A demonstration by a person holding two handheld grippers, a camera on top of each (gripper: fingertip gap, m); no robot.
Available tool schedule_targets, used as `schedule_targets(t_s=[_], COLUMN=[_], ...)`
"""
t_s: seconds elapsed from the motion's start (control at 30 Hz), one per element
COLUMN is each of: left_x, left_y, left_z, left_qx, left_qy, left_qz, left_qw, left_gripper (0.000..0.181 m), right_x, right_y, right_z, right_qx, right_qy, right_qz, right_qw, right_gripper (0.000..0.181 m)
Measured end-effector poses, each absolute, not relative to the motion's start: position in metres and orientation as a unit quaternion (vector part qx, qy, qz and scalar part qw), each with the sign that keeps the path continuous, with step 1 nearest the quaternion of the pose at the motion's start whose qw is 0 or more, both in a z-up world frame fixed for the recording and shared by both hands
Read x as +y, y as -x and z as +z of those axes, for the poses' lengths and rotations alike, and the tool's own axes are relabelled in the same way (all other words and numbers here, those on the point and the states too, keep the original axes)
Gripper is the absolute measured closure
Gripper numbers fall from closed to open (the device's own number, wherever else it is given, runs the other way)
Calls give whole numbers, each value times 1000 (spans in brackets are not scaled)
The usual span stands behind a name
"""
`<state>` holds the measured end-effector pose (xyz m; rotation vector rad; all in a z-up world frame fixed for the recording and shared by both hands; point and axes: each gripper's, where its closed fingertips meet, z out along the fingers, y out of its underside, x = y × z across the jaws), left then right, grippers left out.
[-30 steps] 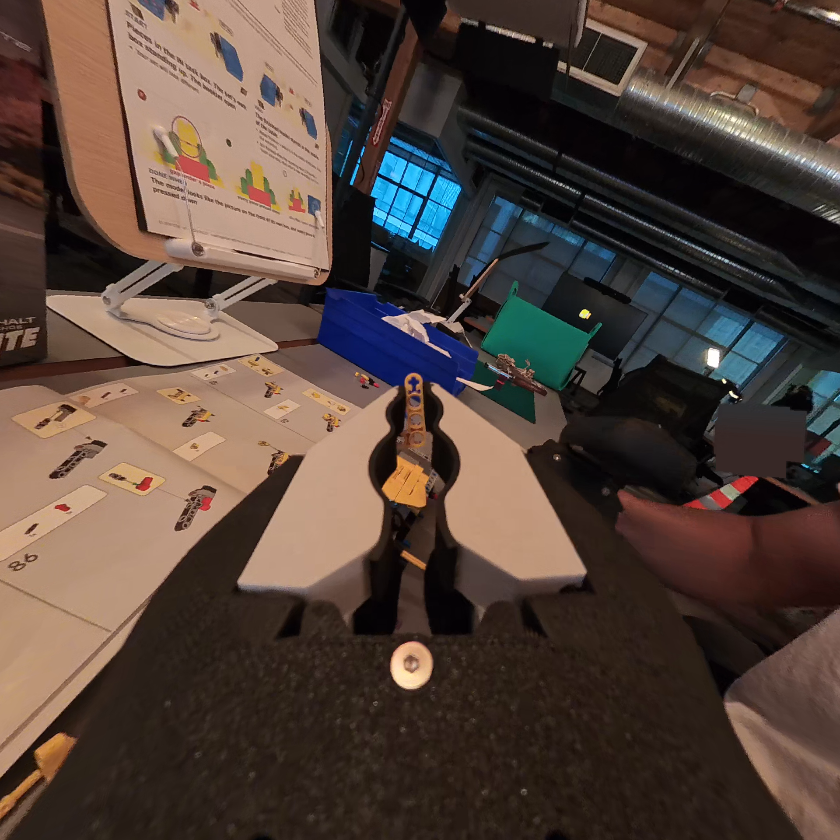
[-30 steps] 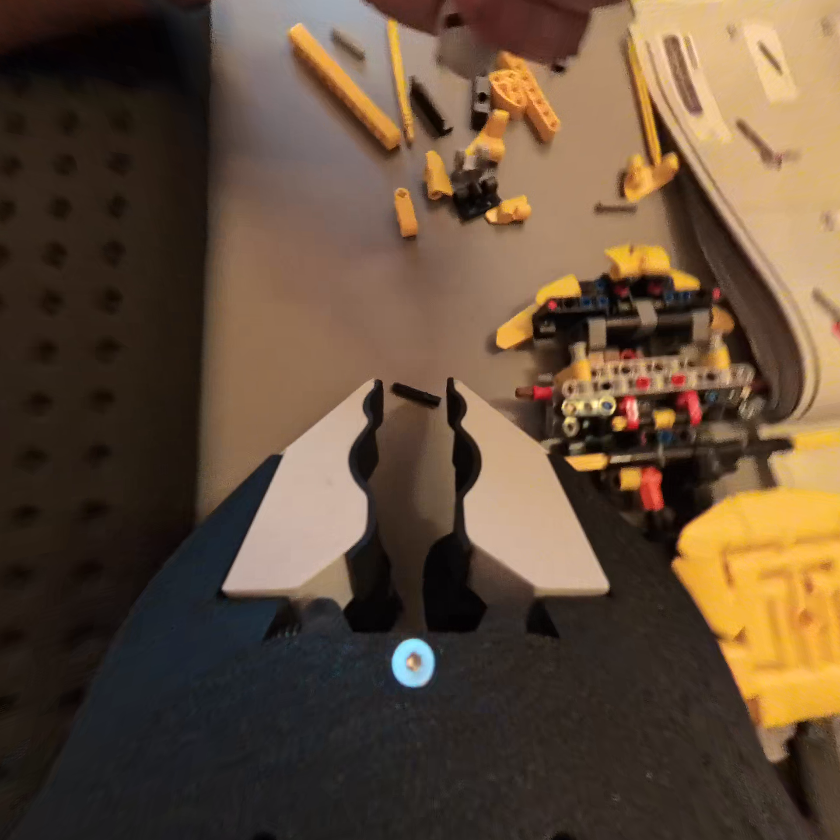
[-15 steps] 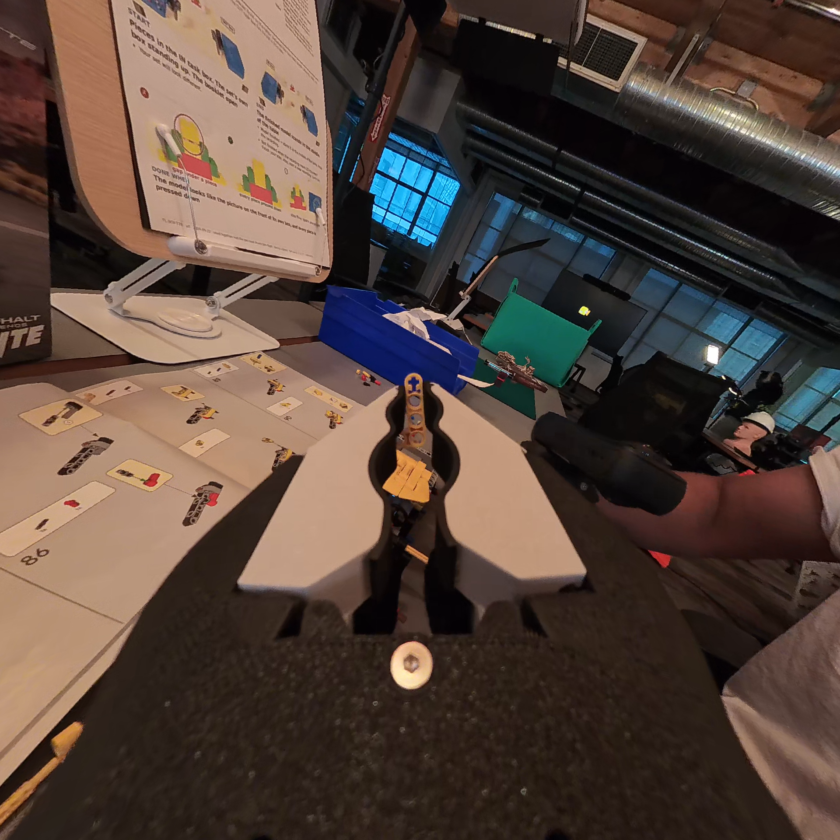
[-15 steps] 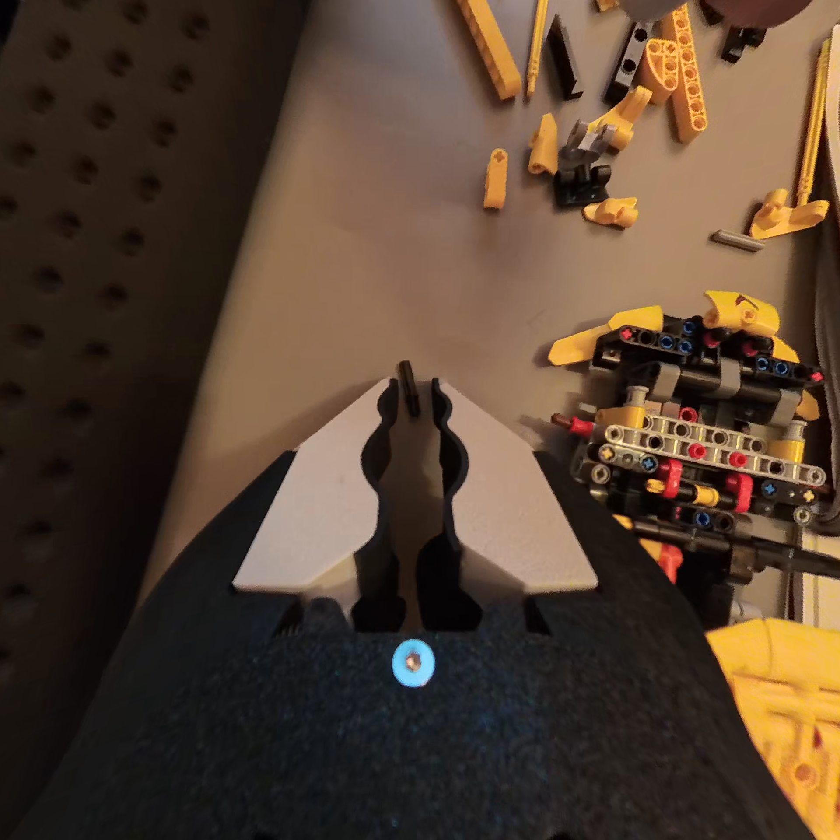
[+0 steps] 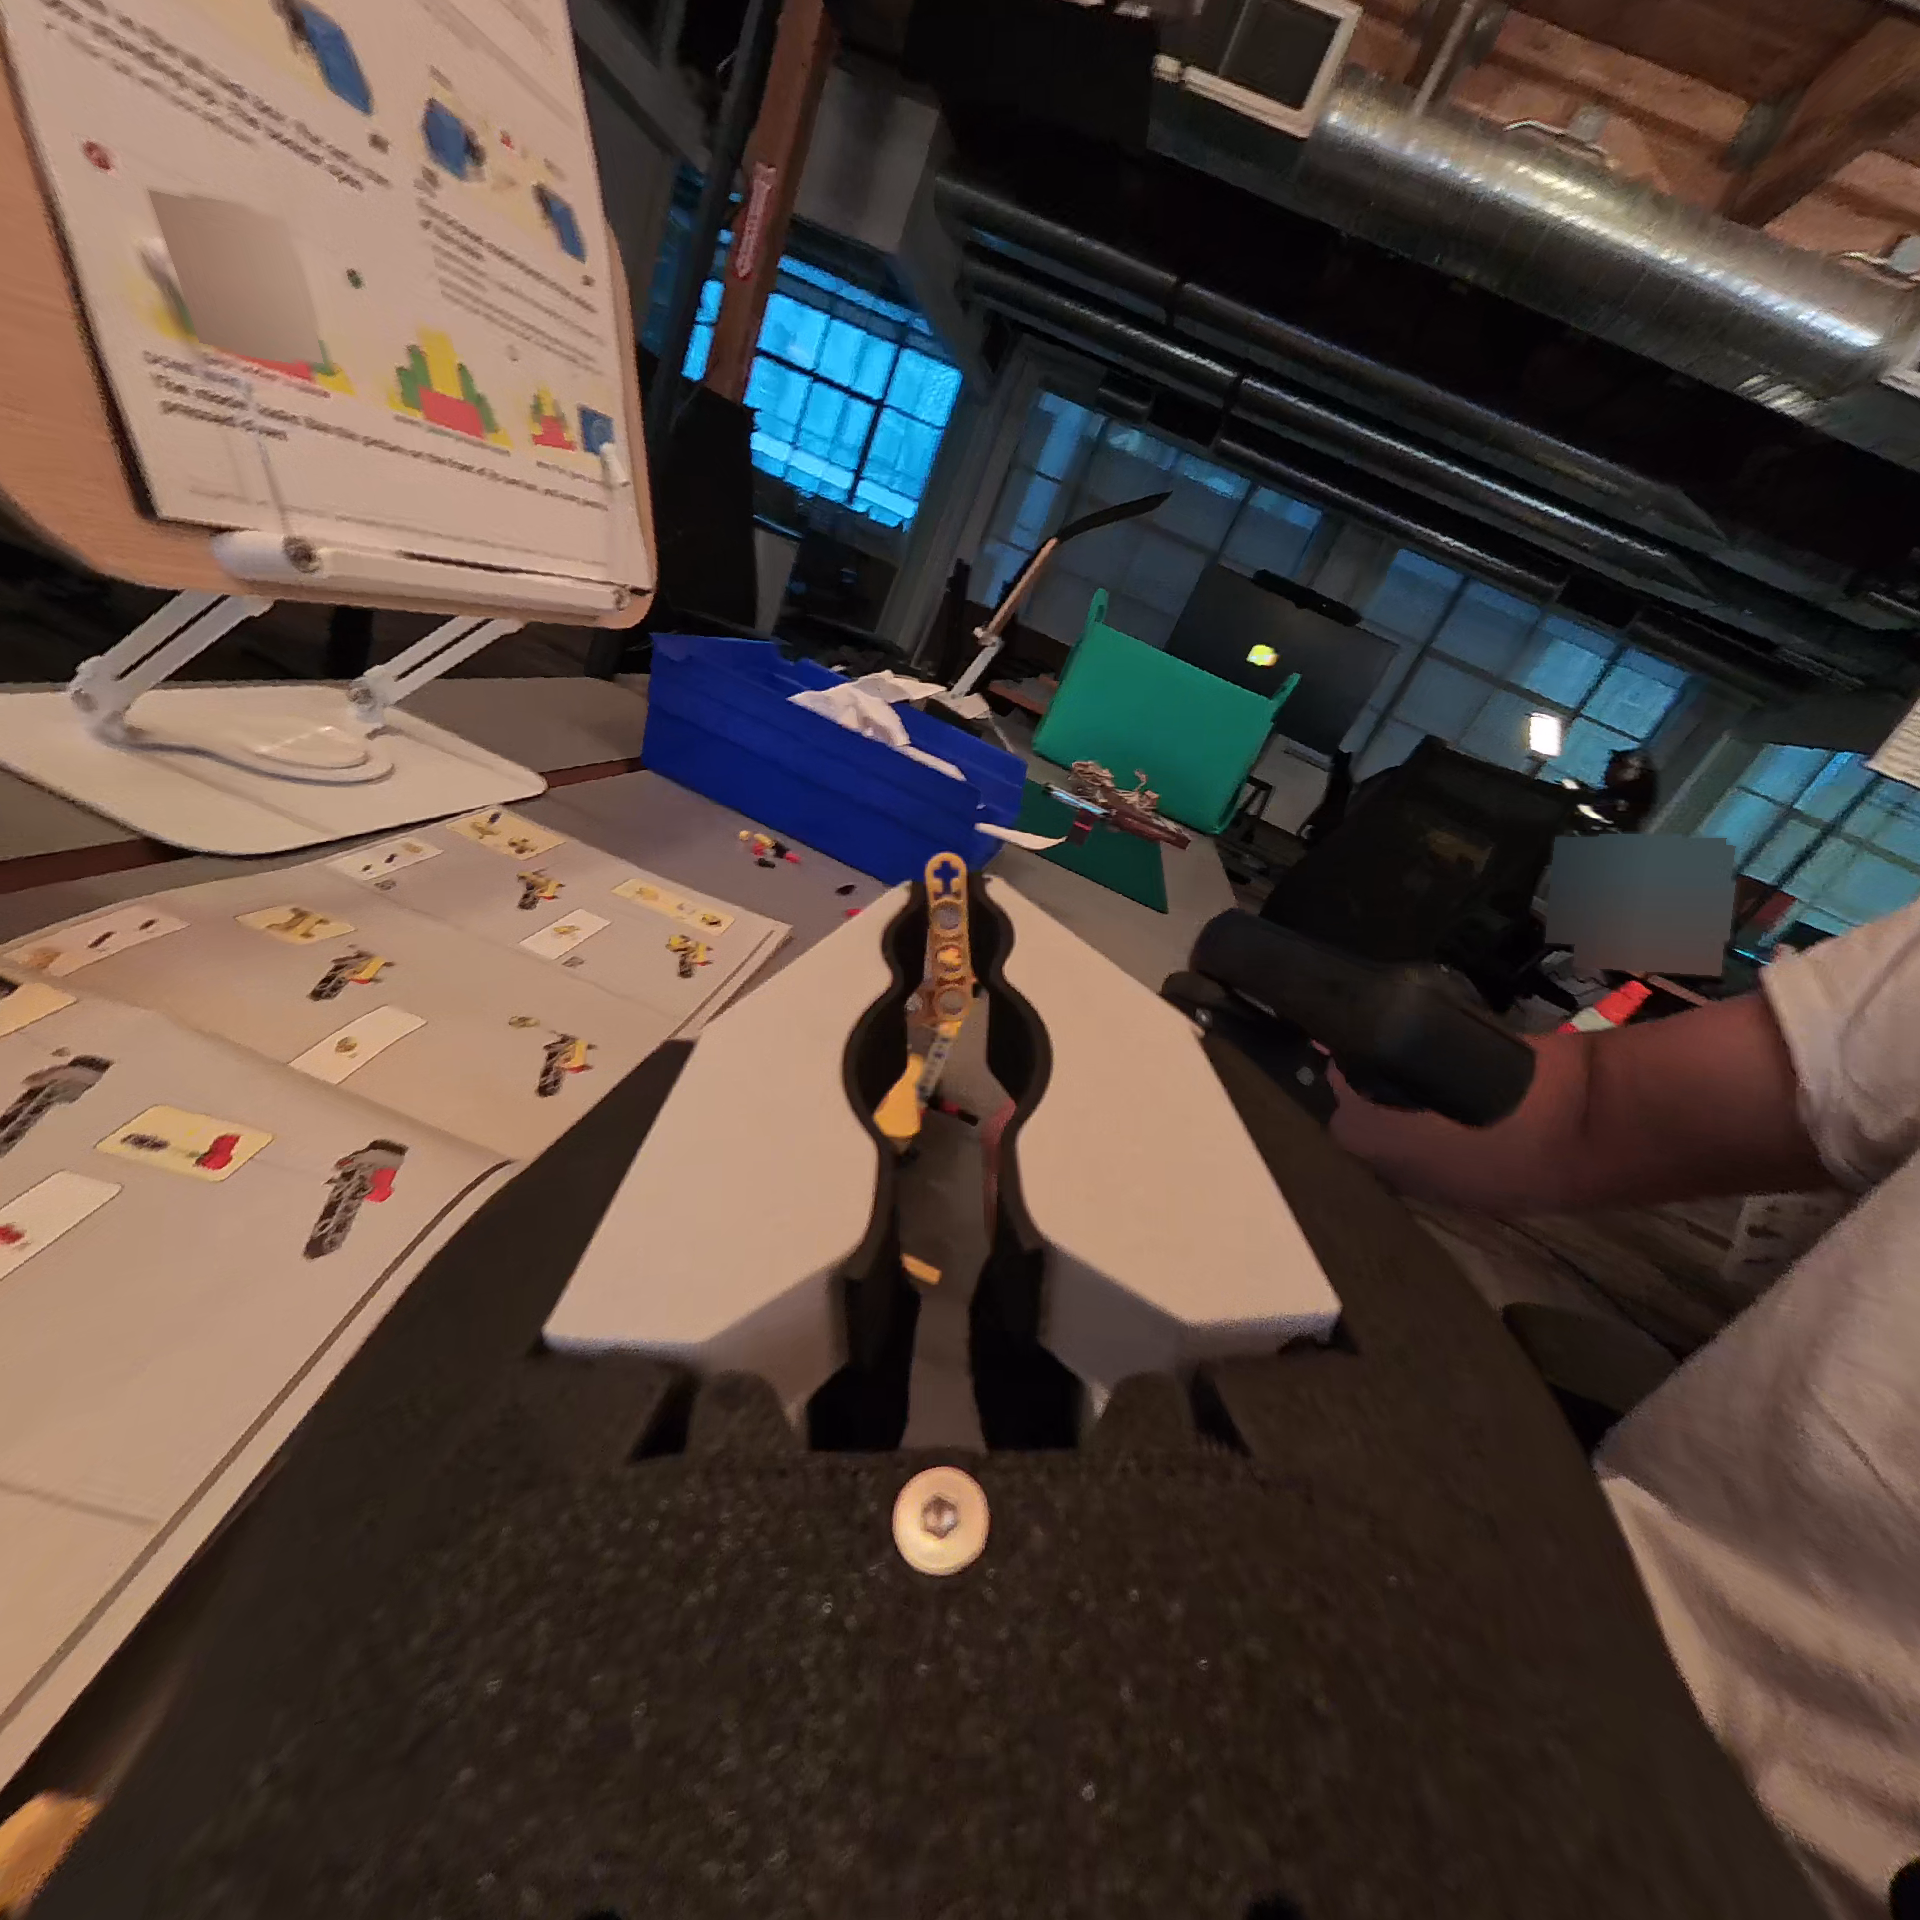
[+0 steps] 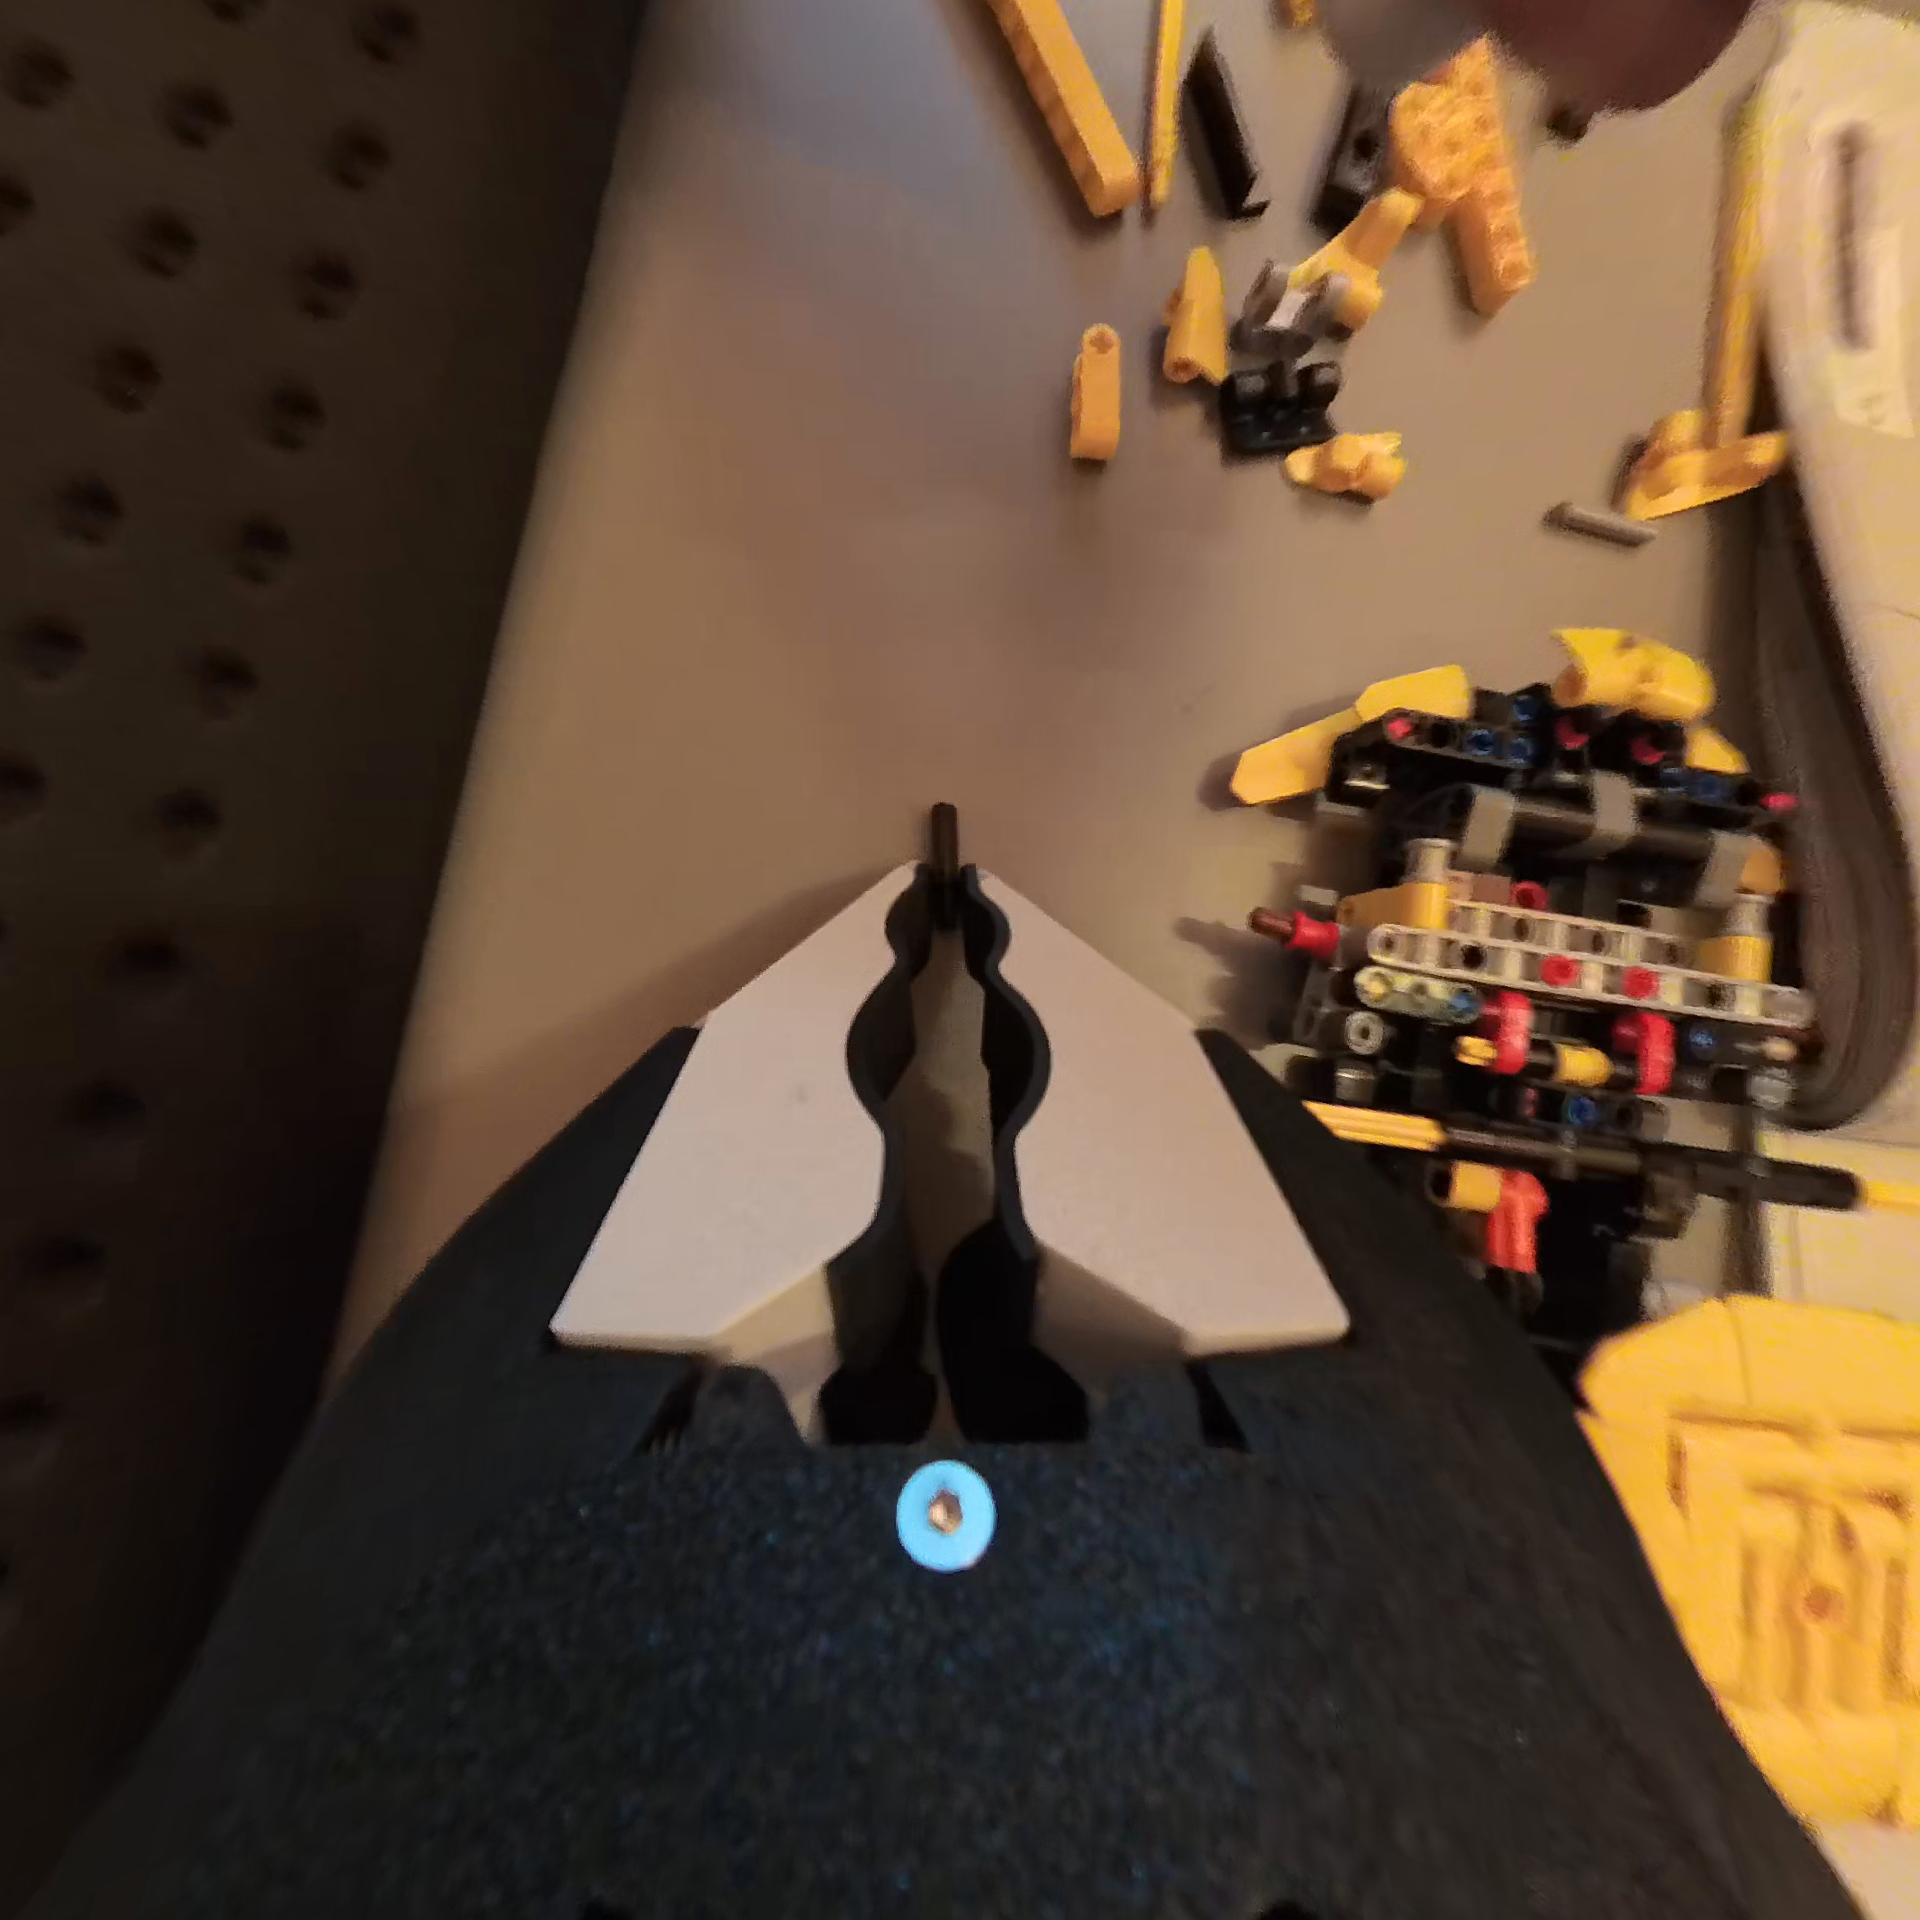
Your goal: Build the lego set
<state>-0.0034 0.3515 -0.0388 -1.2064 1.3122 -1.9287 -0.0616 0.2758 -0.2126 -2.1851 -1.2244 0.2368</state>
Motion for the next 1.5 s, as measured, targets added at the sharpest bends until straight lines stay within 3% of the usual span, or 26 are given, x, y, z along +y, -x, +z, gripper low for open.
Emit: schedule_targets(t_s=[0.2, 0.37, 0.47, 0.7, 1.5], left_x=[321, 296, 287, 287, 282], left_y=[19, 26, 23, 17, 1], left_z=[-25, -22, -27, -33, -59], left_qx=[509, 517, 519, 508, 546], left_qy=[361, 307, 302, 311, 363], left_qz=[-751, -781, -786, -792, -741], left_qw=[217, 171, 148, 133, 143], left_gripper=[174, 174, 174, 174, 174], right_x=[285, 289, 294, 282, 282], right_y=[30, 9, 1, 6, -8], right_z=[-95, -41, -42, -42, -64], right_qx=[-382, -349, -350, -336, -349], right_qy=[781, 777, 775, 773, 789], right_qz=[19, -111, -177, -122, -208], right_qw=[493, 513, 496, 524, 461], right_gripper=[178, 177, 177, 177, 177])
